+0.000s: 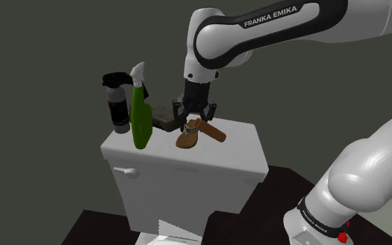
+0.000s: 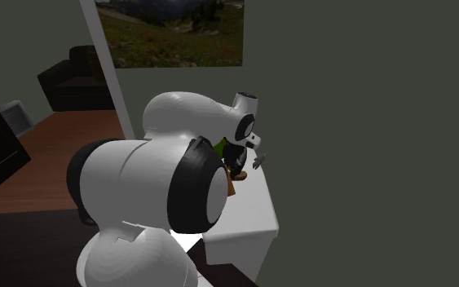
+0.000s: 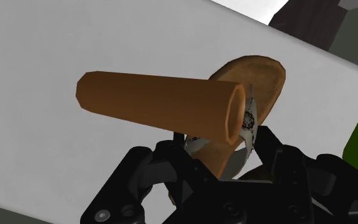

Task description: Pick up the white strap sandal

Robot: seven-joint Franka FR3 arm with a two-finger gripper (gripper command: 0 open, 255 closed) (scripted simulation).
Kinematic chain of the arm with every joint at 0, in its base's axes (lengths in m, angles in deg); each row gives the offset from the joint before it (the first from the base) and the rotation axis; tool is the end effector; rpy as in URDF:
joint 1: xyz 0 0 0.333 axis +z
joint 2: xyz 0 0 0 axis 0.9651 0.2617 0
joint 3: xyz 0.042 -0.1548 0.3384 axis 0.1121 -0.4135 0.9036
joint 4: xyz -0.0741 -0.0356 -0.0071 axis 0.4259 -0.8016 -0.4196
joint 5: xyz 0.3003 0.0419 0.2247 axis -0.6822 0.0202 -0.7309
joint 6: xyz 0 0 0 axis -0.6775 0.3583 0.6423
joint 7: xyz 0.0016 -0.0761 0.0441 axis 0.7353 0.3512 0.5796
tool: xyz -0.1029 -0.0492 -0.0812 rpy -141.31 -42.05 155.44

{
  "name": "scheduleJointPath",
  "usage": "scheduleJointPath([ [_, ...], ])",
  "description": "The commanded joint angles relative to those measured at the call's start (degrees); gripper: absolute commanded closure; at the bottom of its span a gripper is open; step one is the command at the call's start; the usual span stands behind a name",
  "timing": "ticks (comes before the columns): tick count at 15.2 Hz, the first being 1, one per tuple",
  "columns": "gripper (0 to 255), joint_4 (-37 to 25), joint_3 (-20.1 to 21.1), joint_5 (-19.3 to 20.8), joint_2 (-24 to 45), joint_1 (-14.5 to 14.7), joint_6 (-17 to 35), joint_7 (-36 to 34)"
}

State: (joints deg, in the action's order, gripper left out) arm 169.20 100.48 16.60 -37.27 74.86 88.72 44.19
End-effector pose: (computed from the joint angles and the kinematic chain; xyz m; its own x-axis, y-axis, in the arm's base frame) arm 0.4085 0.2033 0.4816 0.8770 -0.4490 -0.1711 -0.4654 -0.8824 -0.0698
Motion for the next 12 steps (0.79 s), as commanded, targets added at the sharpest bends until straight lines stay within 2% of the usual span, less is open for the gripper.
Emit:
scheduleJointPath([
  [1,255,-0.52,-0.07,0.04,-0.16,-0.03,-0.69,-0.08],
  [12,255,-7.31,-0.89,0.35,-1.96,-0.30,-9.17,-1.12],
])
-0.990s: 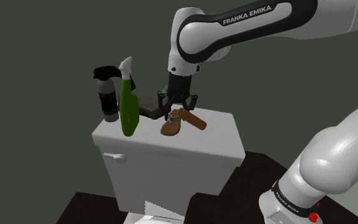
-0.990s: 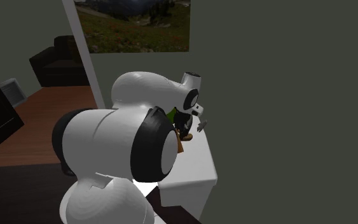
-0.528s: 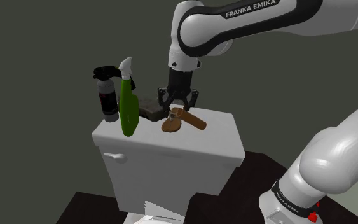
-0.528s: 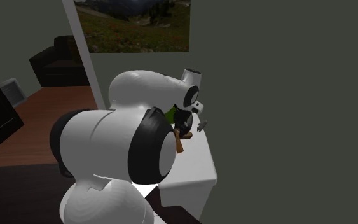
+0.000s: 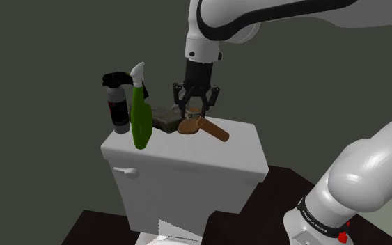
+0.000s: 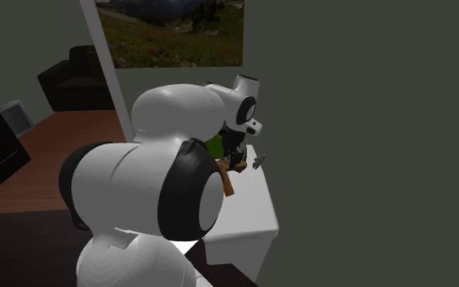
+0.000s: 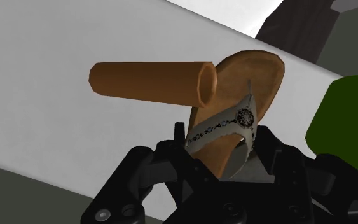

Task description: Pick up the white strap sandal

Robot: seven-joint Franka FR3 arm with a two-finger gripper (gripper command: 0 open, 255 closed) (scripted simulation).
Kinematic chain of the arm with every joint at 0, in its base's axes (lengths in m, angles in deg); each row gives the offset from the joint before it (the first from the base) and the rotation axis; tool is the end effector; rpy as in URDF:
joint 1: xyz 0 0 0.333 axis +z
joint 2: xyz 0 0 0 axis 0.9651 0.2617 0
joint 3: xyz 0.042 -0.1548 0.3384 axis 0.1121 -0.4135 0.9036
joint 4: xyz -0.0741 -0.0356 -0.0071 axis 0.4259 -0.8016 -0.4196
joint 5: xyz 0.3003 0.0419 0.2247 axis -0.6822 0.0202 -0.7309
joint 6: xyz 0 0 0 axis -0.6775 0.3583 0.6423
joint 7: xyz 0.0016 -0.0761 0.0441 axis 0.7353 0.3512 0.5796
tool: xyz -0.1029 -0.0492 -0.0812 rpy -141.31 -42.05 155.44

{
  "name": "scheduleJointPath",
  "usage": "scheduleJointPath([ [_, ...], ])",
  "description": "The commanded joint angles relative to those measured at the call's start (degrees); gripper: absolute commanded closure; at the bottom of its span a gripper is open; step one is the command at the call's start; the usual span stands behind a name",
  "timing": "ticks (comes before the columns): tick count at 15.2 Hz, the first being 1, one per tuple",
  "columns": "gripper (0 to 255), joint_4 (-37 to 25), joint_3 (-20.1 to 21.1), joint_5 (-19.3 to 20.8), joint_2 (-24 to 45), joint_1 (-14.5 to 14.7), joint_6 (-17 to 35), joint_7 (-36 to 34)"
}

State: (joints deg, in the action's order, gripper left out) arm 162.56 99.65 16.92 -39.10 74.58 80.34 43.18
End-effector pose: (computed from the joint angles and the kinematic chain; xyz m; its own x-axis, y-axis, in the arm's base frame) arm 0.4063 0.2032 0.5362 0.8769 -0.4492 -0.1712 -0.4655 -0.8823 -0.0696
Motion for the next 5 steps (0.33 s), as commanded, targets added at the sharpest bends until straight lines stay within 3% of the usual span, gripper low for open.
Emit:
scheduleJointPath([
  [1,255,-1.35,-0.14,0.07,-0.21,-0.05,-1.56,-0.22],
  [5,255,-2.87,-0.28,0.16,-0.35,-0.10,-3.19,-0.46],
])
